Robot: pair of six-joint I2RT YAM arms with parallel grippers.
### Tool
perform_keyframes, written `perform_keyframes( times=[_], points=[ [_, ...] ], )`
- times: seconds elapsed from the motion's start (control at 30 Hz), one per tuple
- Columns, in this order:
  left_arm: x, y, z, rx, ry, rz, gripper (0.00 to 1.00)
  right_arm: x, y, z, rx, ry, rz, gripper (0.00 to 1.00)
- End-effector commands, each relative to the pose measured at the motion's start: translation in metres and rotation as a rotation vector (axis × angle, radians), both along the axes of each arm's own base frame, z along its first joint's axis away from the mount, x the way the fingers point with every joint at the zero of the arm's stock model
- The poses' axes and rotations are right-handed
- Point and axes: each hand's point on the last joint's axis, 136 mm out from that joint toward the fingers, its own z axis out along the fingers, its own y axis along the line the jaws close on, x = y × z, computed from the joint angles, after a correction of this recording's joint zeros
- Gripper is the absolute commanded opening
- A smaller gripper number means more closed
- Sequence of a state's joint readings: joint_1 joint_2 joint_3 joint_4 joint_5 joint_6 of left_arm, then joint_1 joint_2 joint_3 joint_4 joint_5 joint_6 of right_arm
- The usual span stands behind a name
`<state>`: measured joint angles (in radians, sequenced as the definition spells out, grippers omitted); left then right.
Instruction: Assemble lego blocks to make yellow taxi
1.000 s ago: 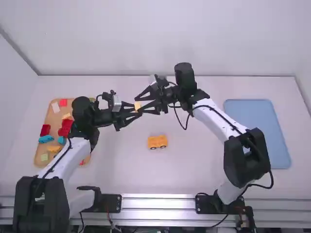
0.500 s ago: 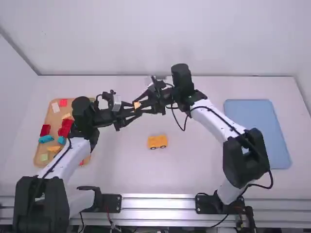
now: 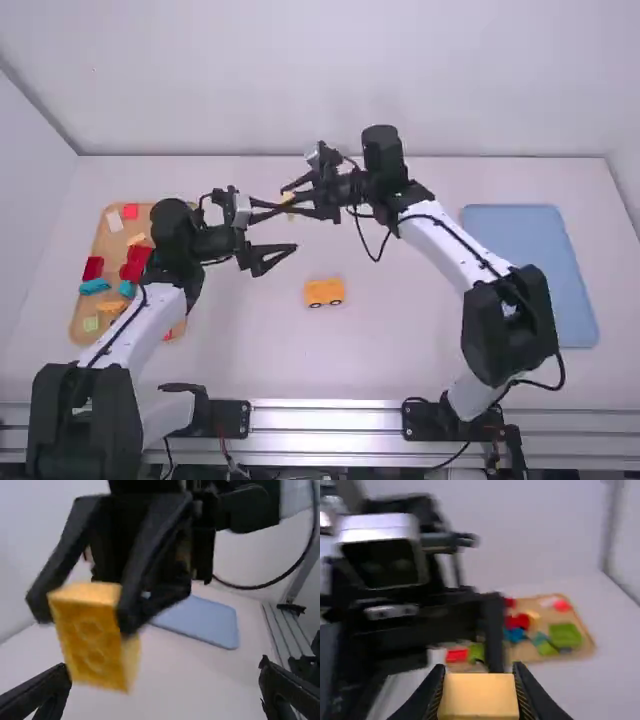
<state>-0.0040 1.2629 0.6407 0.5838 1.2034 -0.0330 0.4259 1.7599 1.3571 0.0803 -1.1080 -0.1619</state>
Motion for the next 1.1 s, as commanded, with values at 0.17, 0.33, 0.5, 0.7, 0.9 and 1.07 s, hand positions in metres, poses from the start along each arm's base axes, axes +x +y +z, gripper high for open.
perform_keyframes(
  times=[0.17,0.33,0.5,0.7,0.9,1.07],
  points=[
    [0.032,0.027,-0.054,0.143,0.143,0.297,0.99,0.049,-0.084,-0.02,-0.564,-0.097,-0.685,0.0],
    [0.04,0.037,-0.069,0.182,0.194,0.382,0.99,0.003,-0.123,-0.085,-0.99,-0.025,-0.632,0.0],
    [0.041,0.038,-0.068,0.182,0.186,0.386,0.99,-0.033,-0.143,-0.164,-1.27,0.023,-0.316,0.0],
    [0.04,0.041,-0.075,0.196,0.214,0.396,0.99,-0.048,-0.151,-0.233,-1.387,-0.041,-0.022,0.0],
    [0.042,0.046,-0.083,0.214,0.223,0.438,0.99,-0.057,-0.157,-0.265,-1.424,-0.019,0.061,0.0],
    [0.042,0.047,-0.086,0.218,0.231,0.442,0.99,-0.056,-0.156,-0.281,-1.402,-0.041,0.046,0.0]
  ],
)
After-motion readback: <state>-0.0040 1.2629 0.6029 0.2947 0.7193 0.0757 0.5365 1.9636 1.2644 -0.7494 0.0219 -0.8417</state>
